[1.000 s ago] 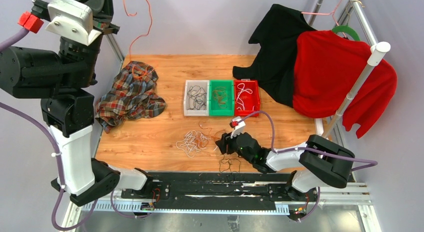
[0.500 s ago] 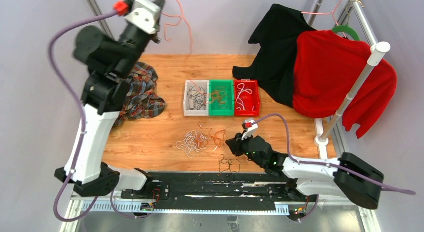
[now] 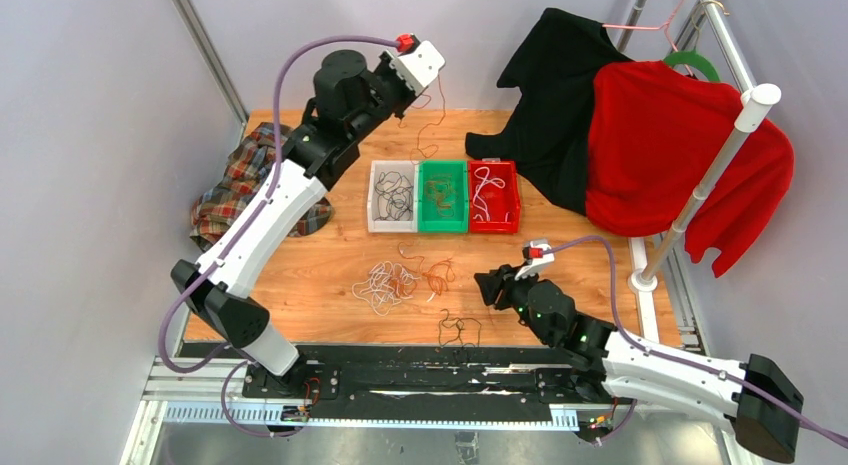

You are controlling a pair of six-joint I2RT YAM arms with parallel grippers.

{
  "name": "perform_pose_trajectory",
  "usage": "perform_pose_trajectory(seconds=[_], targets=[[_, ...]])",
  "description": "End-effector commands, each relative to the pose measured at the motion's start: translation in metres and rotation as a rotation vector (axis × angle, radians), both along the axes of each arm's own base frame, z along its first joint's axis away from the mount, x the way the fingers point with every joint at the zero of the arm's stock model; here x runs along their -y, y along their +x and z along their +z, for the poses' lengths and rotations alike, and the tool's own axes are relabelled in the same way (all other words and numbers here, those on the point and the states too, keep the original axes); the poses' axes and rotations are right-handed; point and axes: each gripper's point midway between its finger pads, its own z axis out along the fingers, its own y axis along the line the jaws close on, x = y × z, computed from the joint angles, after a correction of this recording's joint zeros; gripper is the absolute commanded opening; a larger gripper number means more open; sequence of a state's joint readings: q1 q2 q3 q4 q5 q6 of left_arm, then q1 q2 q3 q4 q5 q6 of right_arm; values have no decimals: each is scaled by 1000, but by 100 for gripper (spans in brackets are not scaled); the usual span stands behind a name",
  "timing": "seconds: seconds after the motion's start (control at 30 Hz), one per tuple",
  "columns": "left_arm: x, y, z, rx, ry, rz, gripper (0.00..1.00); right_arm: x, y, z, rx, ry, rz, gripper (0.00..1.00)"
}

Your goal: Untangle the cables

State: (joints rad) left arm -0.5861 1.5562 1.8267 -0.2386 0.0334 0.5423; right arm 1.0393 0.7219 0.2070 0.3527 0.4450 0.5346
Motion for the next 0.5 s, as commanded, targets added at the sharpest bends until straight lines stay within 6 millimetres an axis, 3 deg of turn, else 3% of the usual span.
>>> perform_pose_trajectory(seconds=[0.0, 0.17, 0.47], targets=[[7, 14, -6, 39, 26, 16, 0, 27, 2, -12, -3, -46, -106, 42], [14, 29, -34, 2, 60, 29, 0, 40, 4, -10, 12, -44, -150, 45], [18, 30, -8, 45, 10, 20, 0, 42, 5, -11, 9, -55, -165, 46]])
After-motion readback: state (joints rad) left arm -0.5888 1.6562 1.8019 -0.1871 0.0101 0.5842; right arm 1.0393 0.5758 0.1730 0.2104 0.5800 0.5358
